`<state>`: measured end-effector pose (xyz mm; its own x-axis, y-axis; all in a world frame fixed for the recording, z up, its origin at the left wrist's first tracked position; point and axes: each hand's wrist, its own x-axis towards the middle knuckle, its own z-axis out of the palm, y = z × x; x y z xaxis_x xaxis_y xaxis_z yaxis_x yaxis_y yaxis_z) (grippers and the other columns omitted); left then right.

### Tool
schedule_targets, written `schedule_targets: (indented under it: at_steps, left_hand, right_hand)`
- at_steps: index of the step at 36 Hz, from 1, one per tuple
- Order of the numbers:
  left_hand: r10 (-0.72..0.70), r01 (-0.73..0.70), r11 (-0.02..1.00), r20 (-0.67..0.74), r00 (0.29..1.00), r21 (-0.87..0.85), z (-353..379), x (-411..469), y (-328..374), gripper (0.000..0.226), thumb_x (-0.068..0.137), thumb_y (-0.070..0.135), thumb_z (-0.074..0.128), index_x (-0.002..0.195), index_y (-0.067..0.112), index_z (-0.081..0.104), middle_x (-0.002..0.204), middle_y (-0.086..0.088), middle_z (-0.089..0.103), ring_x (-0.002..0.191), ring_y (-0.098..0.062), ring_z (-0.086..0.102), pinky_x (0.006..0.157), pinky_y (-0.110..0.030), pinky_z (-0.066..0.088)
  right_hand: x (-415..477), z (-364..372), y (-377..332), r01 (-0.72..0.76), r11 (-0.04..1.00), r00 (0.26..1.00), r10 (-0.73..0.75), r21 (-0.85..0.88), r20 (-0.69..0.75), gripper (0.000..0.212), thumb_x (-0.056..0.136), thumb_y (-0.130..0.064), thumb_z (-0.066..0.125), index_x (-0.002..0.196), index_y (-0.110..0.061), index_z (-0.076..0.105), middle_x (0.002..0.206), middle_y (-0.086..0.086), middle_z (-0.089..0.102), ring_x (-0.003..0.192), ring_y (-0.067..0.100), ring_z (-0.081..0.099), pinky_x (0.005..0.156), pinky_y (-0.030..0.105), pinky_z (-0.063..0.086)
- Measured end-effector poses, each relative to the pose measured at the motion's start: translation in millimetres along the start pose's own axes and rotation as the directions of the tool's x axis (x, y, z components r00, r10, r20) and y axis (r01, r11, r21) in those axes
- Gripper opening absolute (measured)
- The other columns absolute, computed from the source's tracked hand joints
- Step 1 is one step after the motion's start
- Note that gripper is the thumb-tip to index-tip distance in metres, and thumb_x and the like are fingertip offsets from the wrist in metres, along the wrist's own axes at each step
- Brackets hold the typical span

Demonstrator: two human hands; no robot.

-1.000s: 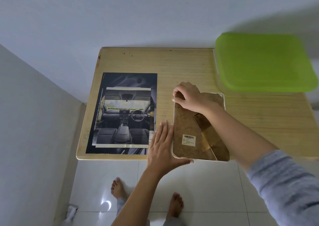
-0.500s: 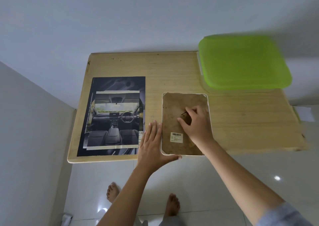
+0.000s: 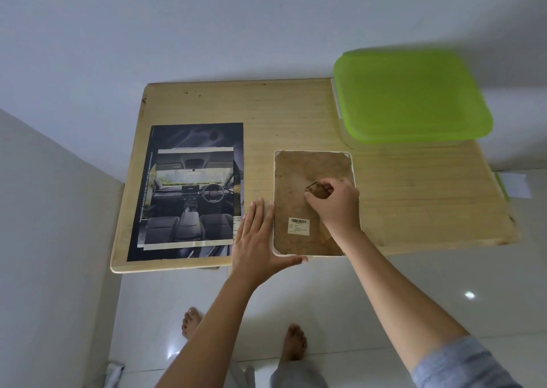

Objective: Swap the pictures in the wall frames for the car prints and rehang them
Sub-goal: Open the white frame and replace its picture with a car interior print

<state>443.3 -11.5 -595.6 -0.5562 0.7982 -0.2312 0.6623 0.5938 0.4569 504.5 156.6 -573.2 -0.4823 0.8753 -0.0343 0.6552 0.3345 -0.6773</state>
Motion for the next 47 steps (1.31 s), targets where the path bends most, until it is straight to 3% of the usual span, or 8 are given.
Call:
schedule_targets:
  at_steps: [7,13,20,27,32,44,47]
  left_hand:
    - [0.0,0.0,1.0,-0.008,1.0,-0.02,-0.7,0.2,1.3,0.128,0.052,0.092,0.039,0.146,0.025,-0.016,0.153,0.006,-0.024,0.137,-0.008,-0.03,0.11,-0.027,-0.019]
    - [-0.007,0.007,1.0,-0.016,1.0,-0.025,-1.8,-0.2,1.8,0.127,0.052,0.091,0.041,0.144,0.028,-0.019,0.153,0.008,-0.024,0.137,-0.006,-0.03,0.11,-0.026,-0.019]
    - [-0.03,0.029,0.999,-0.028,0.999,-0.04,-3.1,0.1,3.5,0.131,0.052,0.091,0.045,0.147,0.022,-0.014,0.154,0.008,-0.021,0.137,-0.005,-0.028,0.111,-0.025,-0.018]
    - [-0.01,0.01,1.0,-0.03,1.0,-0.012,-3.2,-0.6,4.0,0.129,0.054,0.09,0.046,0.147,0.022,-0.013,0.154,0.007,-0.021,0.135,-0.004,-0.032,0.102,-0.016,-0.031]
    - [0.009,-0.009,1.0,-0.039,0.999,-0.012,-2.4,-0.5,3.5,0.127,0.054,0.089,0.043,0.148,0.022,-0.009,0.155,0.005,-0.019,0.137,-0.005,-0.03,0.105,-0.018,-0.027]
    - [-0.014,0.016,0.997,-0.025,1.0,0.073,6.2,0.5,0.9,0.126,0.05,0.097,0.018,0.144,0.022,-0.021,0.151,0.006,-0.026,0.138,-0.011,-0.028,0.115,-0.035,-0.01]
    - [-0.008,0.011,0.997,-0.038,0.999,0.074,7.2,0.4,1.0,0.127,0.052,0.097,0.019,0.147,0.02,-0.016,0.154,0.004,-0.019,0.139,-0.011,-0.025,0.114,-0.033,-0.011]
  right_hand:
    - [1.3,-3.4,1.1,0.02,0.996,0.998,-0.016,0.09,-0.053,0.028,0.059,-0.018,0.081,0.085,-0.01,0.072,0.08,0.009,0.065,0.073,0.019,0.06,0.07,0.024,0.046]
    - [0.6,-3.2,0.2,0.04,0.993,0.997,-0.032,0.113,-0.073,0.026,0.058,-0.018,0.081,0.081,-0.009,0.072,0.077,0.01,0.067,0.071,0.02,0.06,0.068,0.033,0.052]
    - [4.1,-3.3,-2.6,0.14,0.985,0.988,-0.133,0.102,-0.073,0.024,0.058,-0.02,0.081,0.078,-0.011,0.072,0.073,0.006,0.066,0.069,0.018,0.06,0.064,0.033,0.052]
    - [7.6,-5.1,-4.0,0.15,0.983,0.987,-0.142,0.103,-0.078,0.024,0.059,-0.02,0.081,0.078,-0.01,0.072,0.072,0.007,0.066,0.068,0.017,0.058,0.066,0.032,0.052]
    - [11.5,-11.4,-12.0,0.146,0.98,0.987,-0.135,0.136,-0.088,0.025,0.06,-0.019,0.082,0.08,-0.009,0.072,0.073,0.006,0.066,0.067,0.011,0.055,0.066,0.02,0.045]
    - [-10.6,-66.3,13.3,0.125,0.975,0.991,-0.113,0.184,-0.074,0.026,0.064,-0.02,0.082,0.088,-0.015,0.073,0.077,-0.004,0.065,0.07,0.006,0.06,0.066,0.014,0.05]
    - [-16.8,-81.1,39.9,0.082,0.985,0.994,-0.069,0.153,-0.089,0.027,0.064,-0.017,0.082,0.089,-0.013,0.072,0.08,-0.003,0.065,0.074,0.01,0.061,0.071,0.02,0.051]
